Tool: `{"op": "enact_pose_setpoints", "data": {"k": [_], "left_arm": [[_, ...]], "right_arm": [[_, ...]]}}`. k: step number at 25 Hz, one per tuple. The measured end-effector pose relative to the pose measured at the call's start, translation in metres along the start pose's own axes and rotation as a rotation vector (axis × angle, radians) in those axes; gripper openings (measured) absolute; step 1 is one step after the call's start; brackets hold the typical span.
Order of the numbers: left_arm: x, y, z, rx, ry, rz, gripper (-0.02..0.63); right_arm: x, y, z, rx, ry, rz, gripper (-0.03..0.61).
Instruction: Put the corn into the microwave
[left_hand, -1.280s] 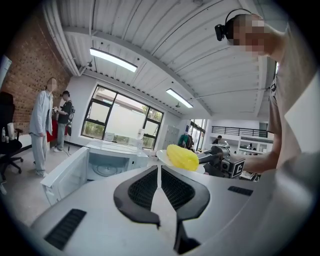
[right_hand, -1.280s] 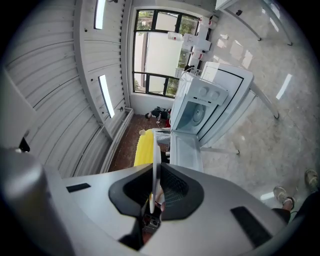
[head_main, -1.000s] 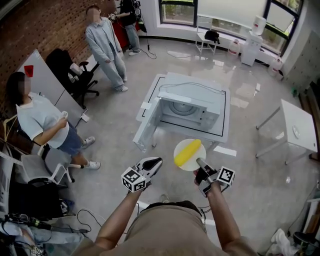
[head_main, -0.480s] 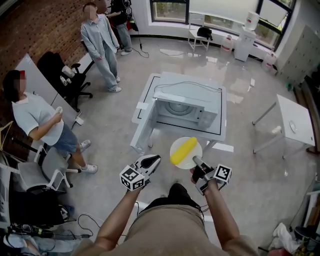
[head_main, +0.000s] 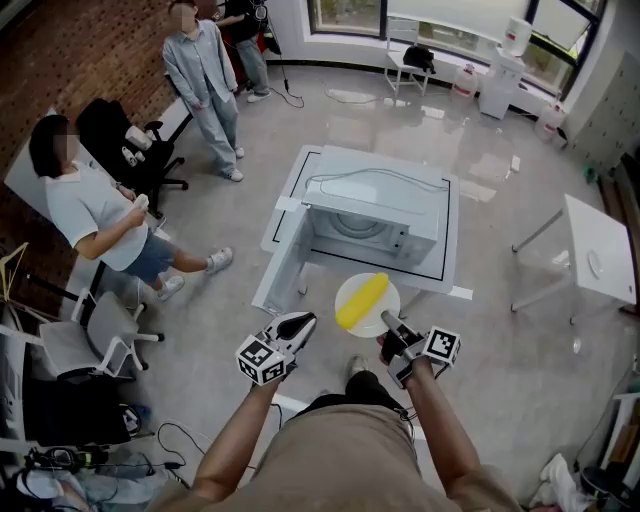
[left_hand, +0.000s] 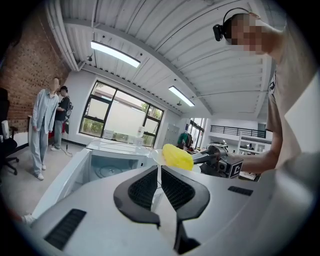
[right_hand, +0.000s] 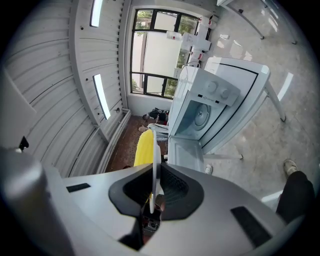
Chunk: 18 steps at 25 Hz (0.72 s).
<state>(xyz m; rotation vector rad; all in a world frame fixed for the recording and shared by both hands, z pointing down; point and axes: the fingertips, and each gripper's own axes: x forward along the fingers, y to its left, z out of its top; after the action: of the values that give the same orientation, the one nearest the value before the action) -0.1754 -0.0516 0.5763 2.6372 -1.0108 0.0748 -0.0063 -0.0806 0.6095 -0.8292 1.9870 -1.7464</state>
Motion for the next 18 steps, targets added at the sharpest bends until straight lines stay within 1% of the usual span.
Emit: {"op": "enact_pose_setpoints", "data": {"k": [4,8,11,18], "left_arm": [[0.024,0.007,0.007,-0.005,0.010,0.018,0.011],[0.046,0.011,0.018,0.005,0.002,0.034,0.011],[0.057,0.022,0.027,0.009,-0.003,0.055,0.011],[0.078,0.047,0.033,0.013,0.001,0.104,0.011]], "right_arm": [[0.012,-0.003,0.025,0.008,0.024,0.003,0.026],[0.018,-0.008,0.047,0.007,0.047,-0.006,0.026],[0.028,-0.013,0.064,0.000,0.062,0.006,0.026],[0.046,-0.022,0.082,0.029,0.091,-0.011,0.026]]}}
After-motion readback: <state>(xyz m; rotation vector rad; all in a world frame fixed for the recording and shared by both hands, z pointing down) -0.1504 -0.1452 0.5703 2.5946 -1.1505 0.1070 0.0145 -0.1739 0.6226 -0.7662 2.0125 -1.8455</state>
